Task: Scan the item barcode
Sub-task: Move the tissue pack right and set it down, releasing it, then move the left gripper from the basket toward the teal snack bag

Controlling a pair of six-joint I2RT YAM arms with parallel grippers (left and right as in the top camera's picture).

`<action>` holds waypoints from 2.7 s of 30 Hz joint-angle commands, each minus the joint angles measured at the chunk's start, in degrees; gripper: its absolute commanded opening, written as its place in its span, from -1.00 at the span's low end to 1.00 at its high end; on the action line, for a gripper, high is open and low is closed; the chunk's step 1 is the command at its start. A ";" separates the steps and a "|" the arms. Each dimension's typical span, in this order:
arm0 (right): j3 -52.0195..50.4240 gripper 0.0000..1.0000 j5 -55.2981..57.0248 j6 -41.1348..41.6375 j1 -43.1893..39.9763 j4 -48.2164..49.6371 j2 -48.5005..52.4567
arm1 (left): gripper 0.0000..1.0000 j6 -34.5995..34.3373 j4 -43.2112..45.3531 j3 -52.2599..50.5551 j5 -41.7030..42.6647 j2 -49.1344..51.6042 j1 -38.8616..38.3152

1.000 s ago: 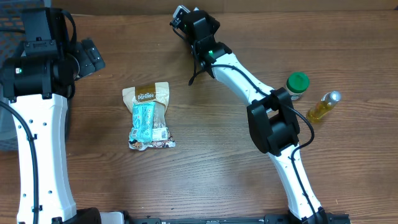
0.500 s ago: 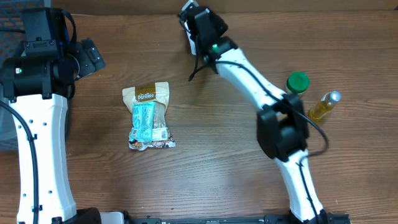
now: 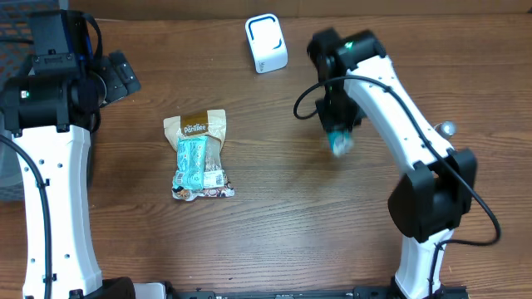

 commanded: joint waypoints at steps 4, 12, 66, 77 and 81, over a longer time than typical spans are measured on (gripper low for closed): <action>-15.23 -0.25 4.98 5.95 -1.99 4.90 0.28 | 0.99 -0.15 0.13 0.07 -0.76 0.07 0.04; -9.46 0.39 3.21 5.95 -2.10 8.35 0.13 | 0.99 -0.15 0.13 0.07 -0.76 0.07 0.04; -4.76 1.00 -5.62 5.90 -1.97 27.30 0.15 | 0.99 -0.15 0.13 0.07 -0.76 0.07 0.04; -4.76 1.00 -5.62 5.90 -1.97 27.30 0.15 | 0.99 -0.15 0.55 0.33 -0.55 11.19 1.84; -4.76 1.00 -5.62 5.90 -1.97 27.30 0.15 | 0.99 -0.15 0.68 0.31 -0.55 19.61 1.90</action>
